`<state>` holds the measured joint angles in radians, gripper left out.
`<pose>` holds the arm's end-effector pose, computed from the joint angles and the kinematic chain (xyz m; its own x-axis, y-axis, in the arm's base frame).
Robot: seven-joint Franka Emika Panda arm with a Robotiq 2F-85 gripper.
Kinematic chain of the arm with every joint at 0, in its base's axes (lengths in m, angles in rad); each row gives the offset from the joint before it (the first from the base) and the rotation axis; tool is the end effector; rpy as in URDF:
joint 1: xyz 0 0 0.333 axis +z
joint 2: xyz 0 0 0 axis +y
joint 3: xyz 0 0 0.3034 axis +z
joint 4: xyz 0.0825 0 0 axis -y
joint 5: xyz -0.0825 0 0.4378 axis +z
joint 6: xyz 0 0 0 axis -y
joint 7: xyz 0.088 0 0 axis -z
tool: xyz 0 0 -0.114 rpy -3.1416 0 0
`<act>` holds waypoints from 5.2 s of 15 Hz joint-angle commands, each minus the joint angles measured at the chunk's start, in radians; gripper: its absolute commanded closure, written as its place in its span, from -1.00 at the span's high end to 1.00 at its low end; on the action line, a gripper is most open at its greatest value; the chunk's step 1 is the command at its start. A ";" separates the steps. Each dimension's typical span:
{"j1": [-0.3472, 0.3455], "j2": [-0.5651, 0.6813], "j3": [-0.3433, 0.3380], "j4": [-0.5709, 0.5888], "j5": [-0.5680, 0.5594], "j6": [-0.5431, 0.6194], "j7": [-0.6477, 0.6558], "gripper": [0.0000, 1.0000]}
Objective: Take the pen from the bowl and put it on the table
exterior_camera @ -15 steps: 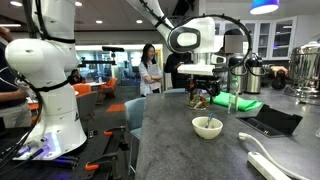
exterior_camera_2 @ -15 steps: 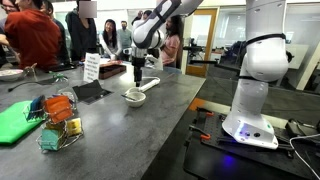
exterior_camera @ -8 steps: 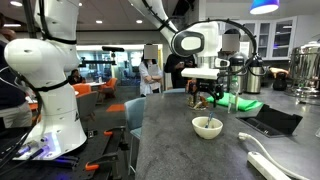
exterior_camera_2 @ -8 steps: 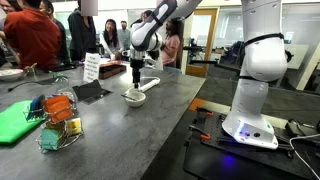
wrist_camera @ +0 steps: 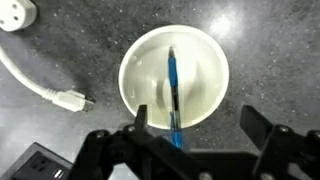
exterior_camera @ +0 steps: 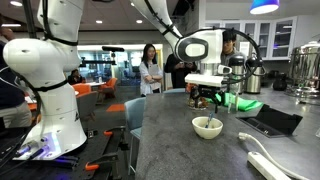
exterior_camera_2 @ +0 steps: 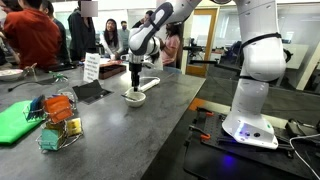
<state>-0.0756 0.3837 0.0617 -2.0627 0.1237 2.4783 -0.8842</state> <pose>0.6255 -0.0081 0.1894 0.7167 0.6908 0.0956 0.6963 -0.7163 -0.0442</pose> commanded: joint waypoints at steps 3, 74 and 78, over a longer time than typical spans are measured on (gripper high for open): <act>-0.060 0.130 0.039 0.141 -0.037 -0.006 -0.055 0.53; -0.111 0.163 0.117 -0.021 -0.191 0.308 0.144 -0.93; -0.061 0.095 0.086 -0.050 -0.238 0.256 0.197 -0.93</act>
<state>-0.1712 0.5439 0.1733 -2.0745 -0.0658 2.7688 -0.7535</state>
